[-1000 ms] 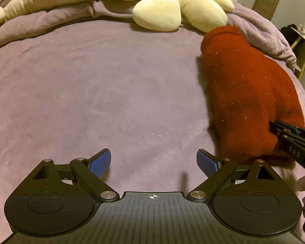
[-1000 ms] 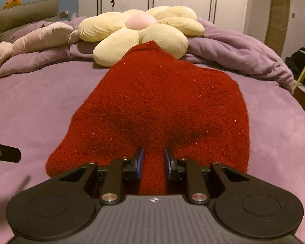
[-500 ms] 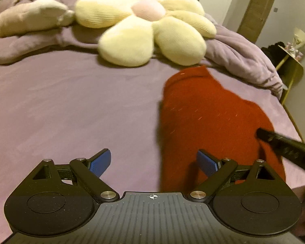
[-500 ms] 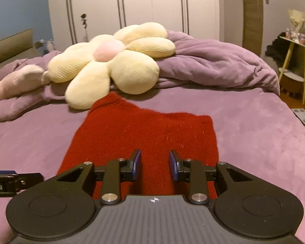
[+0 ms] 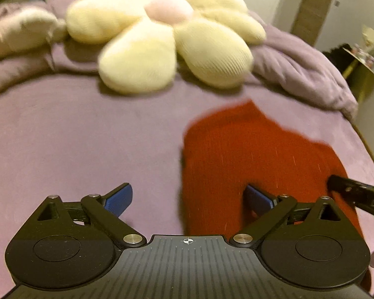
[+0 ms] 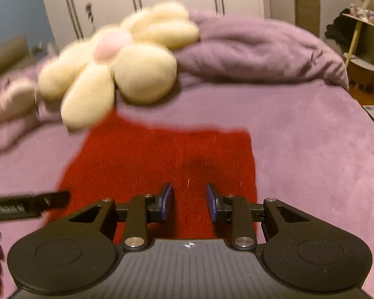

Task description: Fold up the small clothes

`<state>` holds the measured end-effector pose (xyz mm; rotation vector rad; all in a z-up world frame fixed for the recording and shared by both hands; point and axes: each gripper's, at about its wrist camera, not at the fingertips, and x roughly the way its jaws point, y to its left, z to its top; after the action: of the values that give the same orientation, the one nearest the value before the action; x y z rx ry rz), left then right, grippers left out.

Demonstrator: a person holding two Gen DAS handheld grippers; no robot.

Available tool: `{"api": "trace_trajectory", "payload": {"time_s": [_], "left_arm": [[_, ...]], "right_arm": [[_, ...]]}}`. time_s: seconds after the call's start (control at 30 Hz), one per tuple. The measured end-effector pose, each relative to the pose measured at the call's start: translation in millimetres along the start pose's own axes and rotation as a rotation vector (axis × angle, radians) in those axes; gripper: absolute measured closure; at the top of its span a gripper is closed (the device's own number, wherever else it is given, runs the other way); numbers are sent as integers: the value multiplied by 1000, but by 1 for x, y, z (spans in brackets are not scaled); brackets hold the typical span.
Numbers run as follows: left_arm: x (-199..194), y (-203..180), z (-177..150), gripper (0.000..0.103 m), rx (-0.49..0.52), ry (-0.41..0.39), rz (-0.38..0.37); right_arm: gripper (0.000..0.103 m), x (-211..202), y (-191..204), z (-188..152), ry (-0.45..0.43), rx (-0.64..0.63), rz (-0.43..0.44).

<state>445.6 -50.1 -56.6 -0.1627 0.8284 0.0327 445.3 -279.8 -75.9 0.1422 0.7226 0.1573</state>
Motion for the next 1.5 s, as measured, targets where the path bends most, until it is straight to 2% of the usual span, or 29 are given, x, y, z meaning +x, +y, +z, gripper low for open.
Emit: {"api": "trace_trajectory", "payload": {"time_s": [0.1,0.17,0.23,0.33,0.47,0.8,0.9,1.0,1.07,1.1,1.13,1.2,1.27,1.33,1.37,1.43,1.5], "left_arm": [[14,-10,18,4,14,-23,41],[30,-15,26,4,-4,-10,58],[48,-20,29,4,-38,19,44],[68,-30,30,3,-2,28,82],[84,-39,23,1,72,25,142],[79,-42,20,0,111,7,171],[58,-27,14,0,73,-10,110],[24,1,3,0,-20,-3,-43],[-3,23,-15,0,-39,31,-166],[-15,31,-27,0,-38,41,-208],[-27,39,-41,0,-33,46,-246],[-50,50,-74,0,-28,47,-292],[-61,52,-100,0,-26,71,-325],[-65,53,-122,0,-85,102,-347],[-64,53,-127,0,-113,129,-369],[-59,50,-136,0,-184,192,-367],[-58,44,-136,1,-202,207,-376]], "right_arm": [[67,17,12,17,-18,-56,-67],[66,39,11,22,17,-65,-78],[63,61,6,22,54,-74,-97],[61,76,-2,20,62,-75,-84],[59,84,0,15,38,-108,-86],[57,85,0,10,-11,-92,-86],[55,77,0,7,-31,-98,-84],[52,56,-2,4,-43,-71,-72],[40,21,-10,-7,-68,-16,-32],[20,0,-16,-18,-82,19,5],[14,-16,-21,-30,-84,49,38],[14,-51,-38,-66,-73,132,120],[14,-75,-56,-103,-12,263,171],[15,-89,-72,-136,24,422,245],[16,-90,-77,-146,39,486,288],[23,-88,-85,-161,47,618,361],[28,-81,-88,-164,38,729,444]]}}
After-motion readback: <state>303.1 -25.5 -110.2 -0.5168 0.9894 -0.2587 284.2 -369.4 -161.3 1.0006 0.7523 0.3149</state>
